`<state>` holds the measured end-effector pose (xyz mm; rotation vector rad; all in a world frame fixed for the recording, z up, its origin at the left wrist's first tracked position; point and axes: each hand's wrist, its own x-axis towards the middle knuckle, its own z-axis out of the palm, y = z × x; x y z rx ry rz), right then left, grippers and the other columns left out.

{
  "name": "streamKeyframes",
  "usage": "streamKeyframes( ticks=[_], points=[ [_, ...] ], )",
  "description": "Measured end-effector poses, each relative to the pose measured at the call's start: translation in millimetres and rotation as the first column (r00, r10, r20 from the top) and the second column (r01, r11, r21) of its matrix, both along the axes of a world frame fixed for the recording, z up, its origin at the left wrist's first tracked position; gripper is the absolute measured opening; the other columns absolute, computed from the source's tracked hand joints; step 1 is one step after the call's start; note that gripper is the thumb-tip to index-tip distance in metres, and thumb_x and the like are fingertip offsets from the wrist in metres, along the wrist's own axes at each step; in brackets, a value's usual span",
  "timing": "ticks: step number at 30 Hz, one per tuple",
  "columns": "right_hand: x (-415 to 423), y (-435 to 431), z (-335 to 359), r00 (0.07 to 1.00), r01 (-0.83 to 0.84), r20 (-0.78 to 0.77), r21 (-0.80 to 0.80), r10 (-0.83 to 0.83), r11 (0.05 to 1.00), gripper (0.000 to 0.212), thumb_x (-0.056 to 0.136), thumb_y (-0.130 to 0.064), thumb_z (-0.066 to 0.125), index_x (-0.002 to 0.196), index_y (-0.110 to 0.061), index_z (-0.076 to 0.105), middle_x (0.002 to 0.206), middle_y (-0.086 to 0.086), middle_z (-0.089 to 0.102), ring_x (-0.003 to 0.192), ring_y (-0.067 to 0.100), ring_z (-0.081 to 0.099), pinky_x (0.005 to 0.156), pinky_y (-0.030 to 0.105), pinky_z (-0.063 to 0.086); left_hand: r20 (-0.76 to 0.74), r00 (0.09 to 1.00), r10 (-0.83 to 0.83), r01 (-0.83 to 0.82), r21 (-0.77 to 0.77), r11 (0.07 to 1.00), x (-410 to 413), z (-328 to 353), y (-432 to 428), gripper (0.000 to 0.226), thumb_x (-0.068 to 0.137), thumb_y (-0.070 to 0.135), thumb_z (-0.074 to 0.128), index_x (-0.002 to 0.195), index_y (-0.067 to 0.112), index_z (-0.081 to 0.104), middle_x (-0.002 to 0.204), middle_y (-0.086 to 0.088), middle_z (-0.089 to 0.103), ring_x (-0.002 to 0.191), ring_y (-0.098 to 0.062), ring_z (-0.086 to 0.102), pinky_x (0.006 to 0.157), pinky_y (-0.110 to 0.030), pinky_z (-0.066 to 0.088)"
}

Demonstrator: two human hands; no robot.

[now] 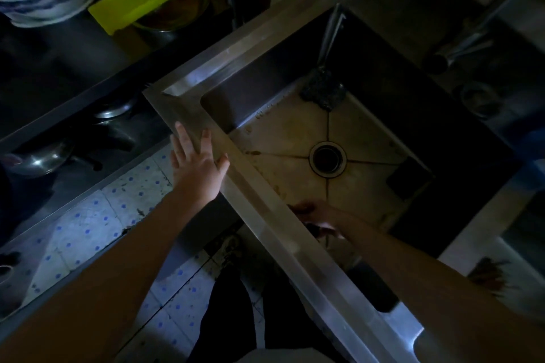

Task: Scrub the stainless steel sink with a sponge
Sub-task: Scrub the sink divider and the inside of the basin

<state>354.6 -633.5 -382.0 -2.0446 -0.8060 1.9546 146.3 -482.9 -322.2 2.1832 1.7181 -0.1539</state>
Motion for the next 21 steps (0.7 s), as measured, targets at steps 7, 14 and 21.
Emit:
streamKeyframes(
  ticks=[7,14,21],
  points=[
    [21.6,-67.6,0.5,0.996,-0.035,0.079,-0.072,0.041,0.997,0.031,0.091,-0.007,0.059,0.122,-0.005,0.057,0.123,0.015,0.06,0.105,0.023,0.058,0.076,0.019,0.052,0.126,0.977,-0.17,0.149,0.159,0.976,20.6,15.0,-41.3,0.05,0.094,0.026,0.047,0.141,0.013,0.034,0.156,-0.02,0.008,0.144,-0.035,0.004,0.114,-0.048,0.008],
    [34.9,-98.3,15.7,0.993,-0.081,0.084,-0.076,0.088,0.994,0.025,0.09,-0.015,0.058,0.114,-0.012,0.062,0.111,0.009,0.064,0.101,0.021,0.058,0.08,0.026,0.046,0.152,0.914,-0.376,0.366,0.089,0.926,48.1,22.8,-123.2,0.033,0.089,0.02,0.048,0.12,0.01,0.053,0.145,-0.021,0.034,0.135,-0.034,0.029,0.109,-0.051,0.027],
    [39.8,-111.7,25.3,0.961,-0.205,0.179,-0.038,0.209,0.978,0.02,0.091,-0.022,0.054,0.089,-0.004,0.062,0.081,0.009,0.054,0.08,0.019,0.051,0.066,0.026,0.037,0.165,0.87,-0.464,0.479,-0.062,0.876,54.3,25.1,-183.3,0.046,0.092,0.037,0.049,0.133,0.018,0.045,0.154,-0.013,0.017,0.14,-0.033,0.016,0.115,-0.045,0.019]
  ],
)
